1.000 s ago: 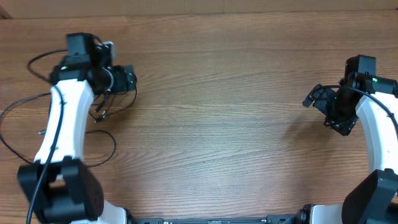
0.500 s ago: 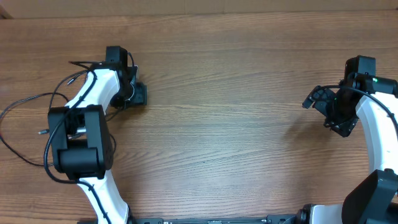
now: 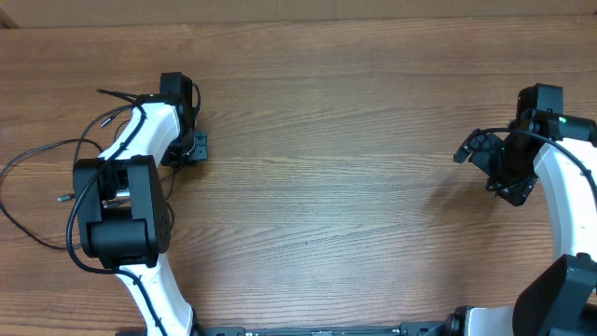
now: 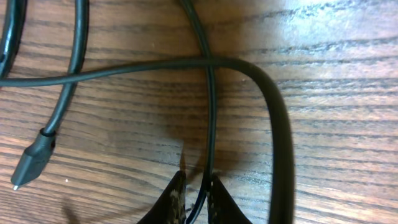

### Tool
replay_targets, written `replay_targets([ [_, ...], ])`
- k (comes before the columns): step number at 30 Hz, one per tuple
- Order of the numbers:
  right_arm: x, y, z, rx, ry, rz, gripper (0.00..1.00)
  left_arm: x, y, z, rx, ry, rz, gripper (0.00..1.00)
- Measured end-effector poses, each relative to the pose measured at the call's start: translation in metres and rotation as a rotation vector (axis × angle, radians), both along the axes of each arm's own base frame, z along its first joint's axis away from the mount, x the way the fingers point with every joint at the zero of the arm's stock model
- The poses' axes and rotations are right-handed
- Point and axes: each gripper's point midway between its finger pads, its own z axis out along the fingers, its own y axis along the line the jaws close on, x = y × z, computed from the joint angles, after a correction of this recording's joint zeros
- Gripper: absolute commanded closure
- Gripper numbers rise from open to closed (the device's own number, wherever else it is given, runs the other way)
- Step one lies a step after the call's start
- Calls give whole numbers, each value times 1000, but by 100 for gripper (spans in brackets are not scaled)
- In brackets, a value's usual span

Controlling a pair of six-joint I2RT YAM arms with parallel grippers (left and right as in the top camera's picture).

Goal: Untangle cables

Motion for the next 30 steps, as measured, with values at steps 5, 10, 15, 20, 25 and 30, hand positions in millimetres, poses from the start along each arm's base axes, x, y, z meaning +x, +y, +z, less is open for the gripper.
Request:
replay_targets([
  [5, 0, 0, 0, 1, 1, 0, 0, -7, 3, 0, 13, 28, 11, 96],
  [10, -1, 0, 0, 1, 2, 0, 0, -3, 25, 26, 98, 35, 63, 96],
  [15, -1, 0, 0, 1, 5, 0, 0, 19, 61, 82, 195, -67, 128, 96],
  [20, -2, 0, 0, 2, 7, 0, 0, 29, 98, 136, 270, -194, 218, 96],
  [25, -2, 0, 0, 2, 7, 0, 0, 14, 131, 145, 300, -188, 296, 96],
  [30, -2, 1, 0, 2, 7, 1, 0, -2, 156, 144, 309, -164, 375, 96],
])
